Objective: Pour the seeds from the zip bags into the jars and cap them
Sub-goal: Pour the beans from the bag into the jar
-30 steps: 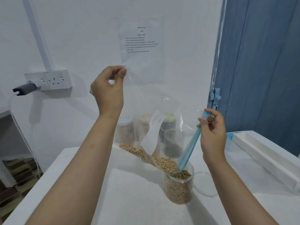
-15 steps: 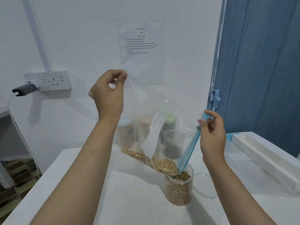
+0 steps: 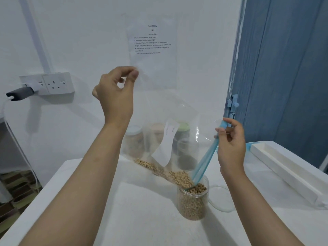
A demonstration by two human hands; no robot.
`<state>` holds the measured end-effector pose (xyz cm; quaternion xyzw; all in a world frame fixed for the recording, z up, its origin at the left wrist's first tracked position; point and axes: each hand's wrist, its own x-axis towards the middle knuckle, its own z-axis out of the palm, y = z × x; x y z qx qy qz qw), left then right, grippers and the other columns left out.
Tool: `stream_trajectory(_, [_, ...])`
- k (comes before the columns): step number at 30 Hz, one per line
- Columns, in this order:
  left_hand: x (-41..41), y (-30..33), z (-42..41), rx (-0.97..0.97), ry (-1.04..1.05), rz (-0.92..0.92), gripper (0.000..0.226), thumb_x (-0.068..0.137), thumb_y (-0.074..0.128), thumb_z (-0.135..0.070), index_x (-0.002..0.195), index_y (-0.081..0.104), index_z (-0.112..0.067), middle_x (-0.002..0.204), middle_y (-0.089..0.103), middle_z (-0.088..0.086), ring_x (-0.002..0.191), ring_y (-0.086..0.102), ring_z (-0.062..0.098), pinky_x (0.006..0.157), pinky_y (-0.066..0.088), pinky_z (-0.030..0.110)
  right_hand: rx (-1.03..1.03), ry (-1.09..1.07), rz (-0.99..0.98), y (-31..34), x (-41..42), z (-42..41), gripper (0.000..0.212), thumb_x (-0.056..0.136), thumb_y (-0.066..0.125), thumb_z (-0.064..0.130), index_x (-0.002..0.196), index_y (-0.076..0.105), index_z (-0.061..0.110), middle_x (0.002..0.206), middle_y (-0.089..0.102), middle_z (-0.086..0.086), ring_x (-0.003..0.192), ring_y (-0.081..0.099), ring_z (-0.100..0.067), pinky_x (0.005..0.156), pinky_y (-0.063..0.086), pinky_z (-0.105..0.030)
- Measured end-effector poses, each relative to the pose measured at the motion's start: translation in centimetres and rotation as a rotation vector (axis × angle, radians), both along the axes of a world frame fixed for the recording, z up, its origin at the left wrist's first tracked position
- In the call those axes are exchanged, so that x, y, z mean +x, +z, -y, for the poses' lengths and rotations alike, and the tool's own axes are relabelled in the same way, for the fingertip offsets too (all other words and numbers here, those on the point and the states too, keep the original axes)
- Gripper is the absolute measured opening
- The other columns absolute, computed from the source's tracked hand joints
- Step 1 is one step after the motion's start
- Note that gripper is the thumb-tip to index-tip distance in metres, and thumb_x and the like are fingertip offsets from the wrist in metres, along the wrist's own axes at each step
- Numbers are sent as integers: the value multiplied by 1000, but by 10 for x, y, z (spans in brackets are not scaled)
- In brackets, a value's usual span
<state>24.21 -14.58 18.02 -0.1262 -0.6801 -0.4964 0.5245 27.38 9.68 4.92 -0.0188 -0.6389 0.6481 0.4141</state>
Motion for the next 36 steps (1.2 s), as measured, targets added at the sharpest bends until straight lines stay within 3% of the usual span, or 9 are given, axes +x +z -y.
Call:
stream_trajectory(4, [-4, -3, 0, 4, 39, 29, 7, 91, 62, -45, 85, 65, -45, 79, 63, -33, 80, 53, -3, 103, 37, 45, 19, 3, 8, 1, 1, -2, 22, 103, 52, 17, 113, 56, 36, 96, 67, 8, 81, 64, -1, 80, 49, -15])
stream_trajectory(8, [1, -13, -6, -15, 128, 72, 10, 98, 55, -41, 96, 62, -33, 83, 58, -28, 86, 53, -1, 92, 22, 27, 19, 8, 22, -2, 2, -4, 21, 103, 51, 17, 113, 55, 34, 99, 67, 6, 81, 65, -2, 77, 49, -13])
stream_trajectory(11, [3, -23, -7, 17, 105, 60, 11, 100, 51, -35, 100, 60, -29, 91, 60, -20, 91, 56, -1, 101, 21, 22, 21, 7, 36, -5, 2, -7, 18, 104, 48, 13, 110, 52, 30, 104, 65, 6, 78, 62, -2, 80, 51, -18])
stream_trajectory(13, [3, -26, -8, 36, 51, 40, 14, 99, 50, -33, 100, 62, -26, 94, 62, -18, 88, 56, -6, 110, 31, 36, 56, 8, 56, -6, 2, -8, 18, 104, 46, 10, 110, 50, 26, 109, 63, 5, 78, 62, -6, 81, 51, -23])
stream_trajectory(15, [2, -24, -7, 88, 12, -5, 11, 98, 52, -31, 97, 62, -27, 91, 62, -18, 84, 55, -9, 103, 42, 50, 79, 5, 56, -4, 3, -8, 18, 103, 46, 9, 111, 50, 25, 109, 62, 4, 81, 62, -9, 81, 51, -23])
stream_trajectory(20, [-1, -10, -13, 73, -25, -63, 14, 97, 56, -26, 99, 67, -17, 91, 63, -16, 82, 55, -6, 90, 50, 32, 78, -22, 28, -1, 5, -10, 18, 104, 46, 12, 113, 49, 27, 104, 63, 7, 82, 63, -10, 77, 48, -16])
stream_trajectory(25, [-4, -6, -15, 79, -29, -66, 13, 97, 57, -25, 98, 67, -17, 91, 64, -17, 83, 56, -6, 92, 50, 36, 45, -55, 6, -3, 8, -14, 16, 103, 50, 10, 113, 52, 22, 97, 59, 17, 77, 60, 7, 72, 46, -8])
stream_trajectory(32, [0, 0, -18, 68, -28, -82, 15, 96, 56, -27, 98, 68, -17, 92, 65, -16, 83, 56, -6, 94, 49, 40, 58, -43, -9, 0, 7, -16, 18, 103, 52, 13, 113, 54, 28, 98, 61, 18, 82, 65, -9, 77, 50, -17])
stream_trajectory(36, [1, 1, -17, 67, -24, -83, 15, 96, 57, -27, 98, 68, -17, 92, 65, -15, 82, 56, -6, 93, 49, 37, 95, -20, -18, 3, 8, -14, 26, 103, 50, 13, 118, 51, 34, 99, 62, 14, 82, 65, -8, 82, 53, -22])
